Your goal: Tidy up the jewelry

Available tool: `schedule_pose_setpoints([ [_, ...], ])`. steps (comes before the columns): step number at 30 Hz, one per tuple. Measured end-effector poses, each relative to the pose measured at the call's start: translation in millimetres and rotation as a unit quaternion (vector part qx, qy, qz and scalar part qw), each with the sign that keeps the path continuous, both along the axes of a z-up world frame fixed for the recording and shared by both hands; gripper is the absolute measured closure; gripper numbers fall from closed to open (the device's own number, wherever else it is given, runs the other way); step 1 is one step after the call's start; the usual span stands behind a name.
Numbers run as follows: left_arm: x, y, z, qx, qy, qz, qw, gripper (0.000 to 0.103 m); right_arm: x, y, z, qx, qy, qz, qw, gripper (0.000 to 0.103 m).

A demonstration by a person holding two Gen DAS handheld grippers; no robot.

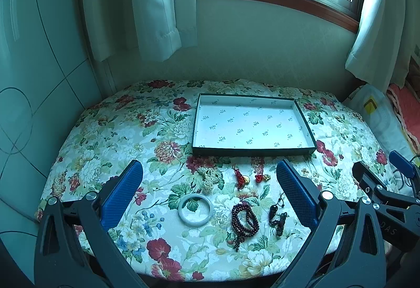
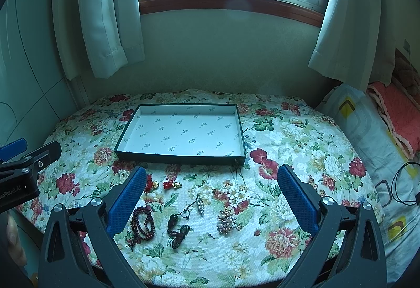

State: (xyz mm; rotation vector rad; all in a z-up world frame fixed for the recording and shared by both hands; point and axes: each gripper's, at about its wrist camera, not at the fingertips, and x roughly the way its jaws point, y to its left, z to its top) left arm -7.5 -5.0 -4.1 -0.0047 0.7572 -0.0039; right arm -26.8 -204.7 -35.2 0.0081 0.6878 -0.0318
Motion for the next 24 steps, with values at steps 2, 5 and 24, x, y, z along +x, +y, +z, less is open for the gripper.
schedule_pose_setpoints([
  [2,-0.4,-0.3,-0.1,0.000,0.000,0.000,1.0000,0.002,0.1,0.9,-0.4,-0.001,-0.001,0.000,1.000,0.004],
  [5,-0.8,-0.7,-0.6,0.000,-0.001,0.000,1.0000,0.002,0.0,0.6,-1.4,0.000,-0.001,0.000,1.000,0.004],
  [24,39.0,14.0,-97.7,-0.014,0.095,-0.002,0.9954,0.002,26.9,-35.4,-113.0,0.030,0.087,-0.016,0.996,0.004],
])
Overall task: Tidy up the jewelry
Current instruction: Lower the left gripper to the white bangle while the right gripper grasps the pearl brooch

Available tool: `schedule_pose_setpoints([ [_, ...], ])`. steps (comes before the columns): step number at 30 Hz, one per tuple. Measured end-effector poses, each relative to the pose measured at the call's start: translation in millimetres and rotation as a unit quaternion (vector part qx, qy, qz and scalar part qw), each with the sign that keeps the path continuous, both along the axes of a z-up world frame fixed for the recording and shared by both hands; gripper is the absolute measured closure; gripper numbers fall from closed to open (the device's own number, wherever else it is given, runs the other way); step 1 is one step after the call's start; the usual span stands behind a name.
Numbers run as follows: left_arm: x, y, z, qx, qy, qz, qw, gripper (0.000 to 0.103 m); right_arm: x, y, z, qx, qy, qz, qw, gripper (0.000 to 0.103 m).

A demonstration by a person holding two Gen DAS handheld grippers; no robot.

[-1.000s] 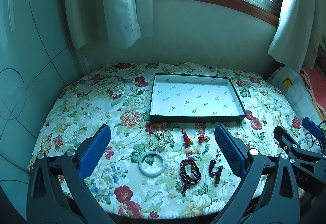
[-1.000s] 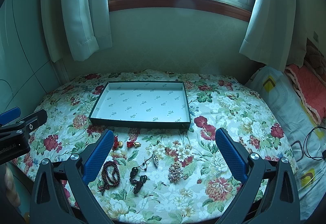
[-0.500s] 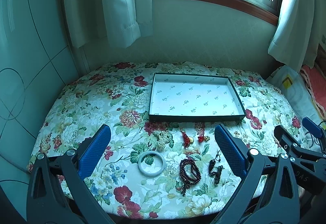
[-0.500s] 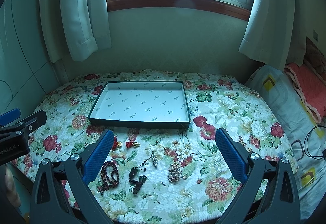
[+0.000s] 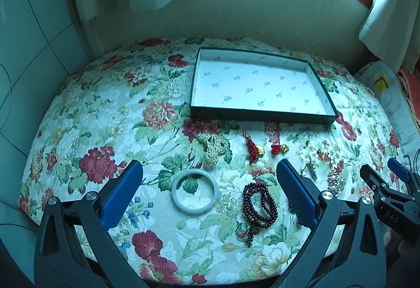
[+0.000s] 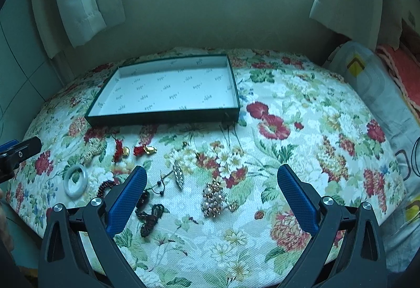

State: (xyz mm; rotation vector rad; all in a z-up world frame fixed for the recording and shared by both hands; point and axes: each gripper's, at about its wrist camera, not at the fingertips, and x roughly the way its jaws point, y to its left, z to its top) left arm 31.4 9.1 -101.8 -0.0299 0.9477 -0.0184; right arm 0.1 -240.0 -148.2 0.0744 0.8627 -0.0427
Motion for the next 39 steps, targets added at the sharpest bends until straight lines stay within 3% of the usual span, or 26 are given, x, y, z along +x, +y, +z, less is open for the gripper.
schedule_pose_setpoints([
  [9,11.1,15.8,-54.8,0.002,0.042,0.019,0.9989,0.002,7.6,-14.6,-55.2,0.035,0.042,-0.009,0.998,0.008],
  [11,12.2,17.0,-60.2,0.006,0.043,0.019,0.9989,0.004,8.7,-14.6,-60.0,0.037,0.048,-0.009,0.998,0.034],
  [12,12.8,17.5,-62.3,0.008,0.044,0.019,0.9988,0.011,10.3,-15.6,-63.0,0.038,0.054,-0.012,0.998,0.048],
  [14,14.2,18.5,-66.0,0.006,0.049,0.019,0.9986,0.018,13.3,-17.6,-69.0,0.053,0.062,-0.008,0.997,0.048],
  [21,14.4,19.5,-71.9,0.002,0.051,0.019,0.9985,0.018,17.9,-10.8,-75.4,0.058,0.065,0.004,0.996,0.048],
  [25,13.9,18.8,-79.0,0.004,0.061,0.017,0.9980,0.027,19.9,-10.9,-80.1,0.056,0.066,0.003,0.996,0.048],
  [29,13.6,19.4,-82.5,0.002,0.065,0.017,0.9977,0.027,19.4,-5.5,-80.8,0.038,0.063,0.005,0.997,0.050],
  [36,13.8,22.1,-83.3,0.003,0.065,0.024,0.9976,0.027,17.5,-0.6,-79.2,0.011,0.054,0.013,0.998,0.072],
  [39,13.8,23.8,-85.6,0.002,0.068,0.027,0.9973,0.027,16.5,0.5,-79.5,0.011,0.053,0.015,0.998,0.073],
])
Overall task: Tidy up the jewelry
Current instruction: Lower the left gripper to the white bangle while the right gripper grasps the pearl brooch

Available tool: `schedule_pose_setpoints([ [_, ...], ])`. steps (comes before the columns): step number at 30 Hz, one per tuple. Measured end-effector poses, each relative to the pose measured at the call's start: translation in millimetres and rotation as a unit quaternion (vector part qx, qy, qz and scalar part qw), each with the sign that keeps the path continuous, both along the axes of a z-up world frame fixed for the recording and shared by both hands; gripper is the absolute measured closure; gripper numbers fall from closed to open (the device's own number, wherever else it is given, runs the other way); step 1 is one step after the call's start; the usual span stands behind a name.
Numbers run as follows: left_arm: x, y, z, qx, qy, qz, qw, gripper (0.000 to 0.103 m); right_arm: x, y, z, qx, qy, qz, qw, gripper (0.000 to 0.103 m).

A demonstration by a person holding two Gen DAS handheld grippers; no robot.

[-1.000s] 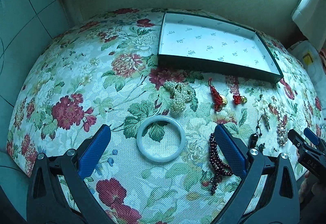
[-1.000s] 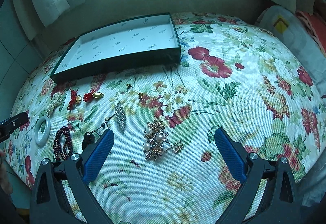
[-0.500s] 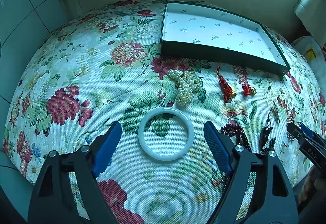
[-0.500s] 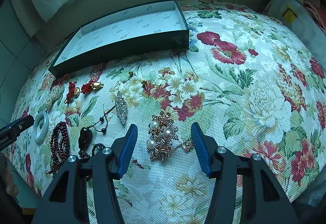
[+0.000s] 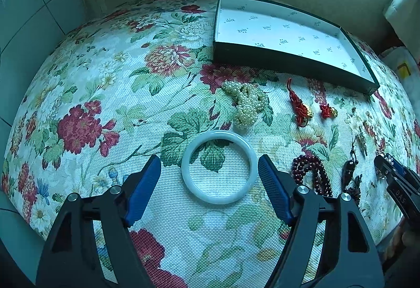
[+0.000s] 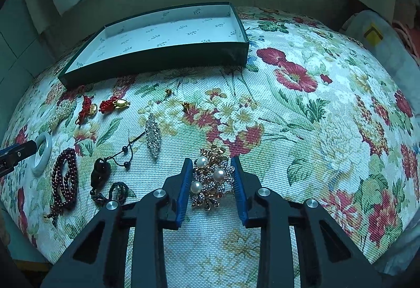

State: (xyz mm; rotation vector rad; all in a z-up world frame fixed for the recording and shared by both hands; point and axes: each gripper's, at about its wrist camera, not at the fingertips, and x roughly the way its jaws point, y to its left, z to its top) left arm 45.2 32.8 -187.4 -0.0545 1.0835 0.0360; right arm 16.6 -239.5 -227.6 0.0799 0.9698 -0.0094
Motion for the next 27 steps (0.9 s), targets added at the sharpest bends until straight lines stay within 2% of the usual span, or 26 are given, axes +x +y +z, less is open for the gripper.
schedule_pose_setpoints([
  [6,-0.3,1.0,-4.7,0.000,0.006,0.000,1.0000,0.025,-1.5,-2.1,0.1,0.014,-0.003,-0.005,1.000,0.074],
  [9,0.0,0.8,-7.1,-0.003,0.007,0.000,1.0000,0.018,-1.3,-2.5,0.3,0.014,-0.004,-0.003,1.000,0.079],
  [20,6.2,-5.9,-22.5,0.009,0.016,-0.012,0.9998,0.016,-3.0,-4.8,0.2,0.023,-0.008,-0.005,1.000,0.079],
  [25,5.7,-7.7,-23.8,0.011,0.006,-0.023,0.9997,0.032,-3.1,-5.8,0.5,0.024,-0.008,-0.005,1.000,0.079],
  [27,4.9,-8.4,-23.3,0.011,0.005,-0.024,0.9996,0.032,-3.2,-6.2,0.7,0.024,-0.009,-0.005,1.000,0.079],
])
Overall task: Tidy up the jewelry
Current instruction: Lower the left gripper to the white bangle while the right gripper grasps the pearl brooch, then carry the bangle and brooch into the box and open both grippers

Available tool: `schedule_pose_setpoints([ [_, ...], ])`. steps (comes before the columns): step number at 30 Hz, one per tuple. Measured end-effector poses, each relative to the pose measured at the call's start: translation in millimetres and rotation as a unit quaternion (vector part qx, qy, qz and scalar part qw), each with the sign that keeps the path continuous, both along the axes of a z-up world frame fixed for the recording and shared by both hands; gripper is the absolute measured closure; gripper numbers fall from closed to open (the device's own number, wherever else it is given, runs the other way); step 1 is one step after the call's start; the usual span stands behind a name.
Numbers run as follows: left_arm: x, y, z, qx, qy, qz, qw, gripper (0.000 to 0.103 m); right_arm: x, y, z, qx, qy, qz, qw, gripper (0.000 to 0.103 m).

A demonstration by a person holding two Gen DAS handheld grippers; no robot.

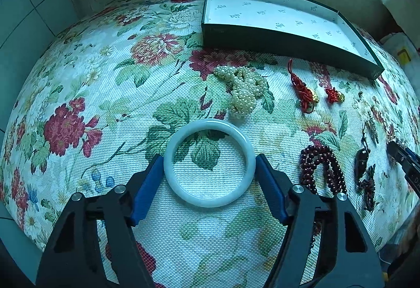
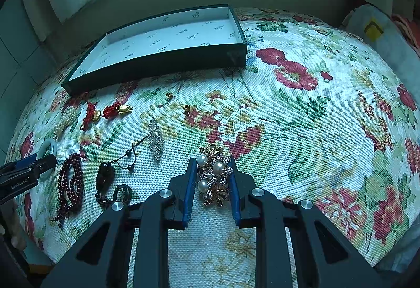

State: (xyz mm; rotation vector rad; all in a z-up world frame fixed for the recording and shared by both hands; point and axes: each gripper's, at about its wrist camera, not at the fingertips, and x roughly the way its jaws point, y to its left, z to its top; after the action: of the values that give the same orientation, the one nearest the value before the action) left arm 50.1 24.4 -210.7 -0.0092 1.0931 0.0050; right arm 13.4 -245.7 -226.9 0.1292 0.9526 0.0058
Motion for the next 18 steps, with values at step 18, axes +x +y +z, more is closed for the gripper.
schedule_pose_setpoints([
  [18,-6.2,-8.6,17.8,0.001,-0.021,-0.013,0.9997,0.033,-2.7,-5.6,10.1,0.012,-0.015,-0.009,1.000,0.079],
])
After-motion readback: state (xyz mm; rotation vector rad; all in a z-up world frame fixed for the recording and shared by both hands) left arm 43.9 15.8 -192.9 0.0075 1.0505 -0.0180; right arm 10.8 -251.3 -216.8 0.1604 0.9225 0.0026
